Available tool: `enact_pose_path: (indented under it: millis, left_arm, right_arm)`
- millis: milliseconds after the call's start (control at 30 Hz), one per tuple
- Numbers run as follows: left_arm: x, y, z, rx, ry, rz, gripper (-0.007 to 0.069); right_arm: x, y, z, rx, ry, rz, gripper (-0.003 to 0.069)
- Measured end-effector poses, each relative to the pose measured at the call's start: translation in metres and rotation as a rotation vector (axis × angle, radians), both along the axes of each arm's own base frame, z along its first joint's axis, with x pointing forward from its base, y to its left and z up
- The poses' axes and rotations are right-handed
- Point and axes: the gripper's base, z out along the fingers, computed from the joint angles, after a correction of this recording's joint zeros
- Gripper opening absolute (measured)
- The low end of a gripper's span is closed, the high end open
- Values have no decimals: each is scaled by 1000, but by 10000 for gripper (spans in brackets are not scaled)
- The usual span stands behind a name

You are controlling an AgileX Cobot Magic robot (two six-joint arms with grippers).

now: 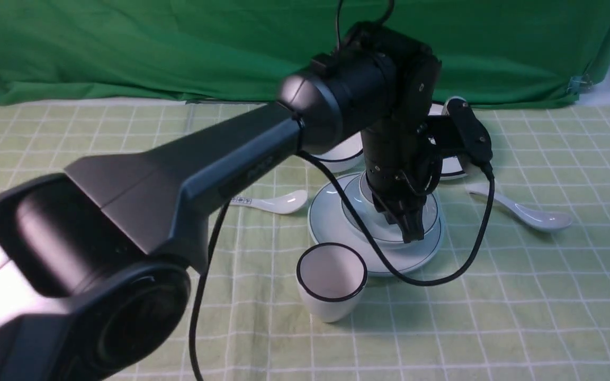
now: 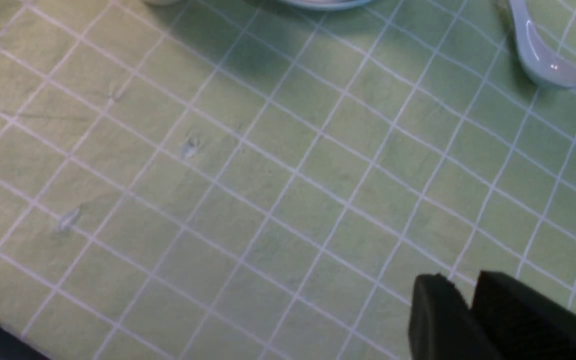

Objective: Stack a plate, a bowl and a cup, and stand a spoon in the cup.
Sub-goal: Use the left arm to put the blue teacup into the blue rice bowl in the middle

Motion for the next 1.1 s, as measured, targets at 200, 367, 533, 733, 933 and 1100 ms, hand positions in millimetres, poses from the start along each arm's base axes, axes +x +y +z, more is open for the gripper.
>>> enact_pose_path:
  millis: [200, 367, 533, 733, 933, 1100]
  left_arm:
    - [5, -2, -10, 14, -13, -1, 36]
    - [7, -3, -14, 9, -22, 0, 36]
    - [10, -2, -14, 4, -31, -4, 59]
    - [10, -2, -18, 7, -25, -7, 211]
    - [9, -1, -8, -11, -32, 15, 451]
    - [-3, 9, 34, -58, -33, 75, 556]
  right_arm:
    - [0, 0, 0, 0, 1, -1, 144]
    - [0, 0, 0, 0, 1, -1, 144]
    - [0, 0, 0, -1, 3, -1, 146]
    - [-1, -1, -1, 8, 14, -20, 176]
    - [0, 0, 0, 28, 11, -40, 334]
    - [12, 5, -1, 11, -10, -40, 373]
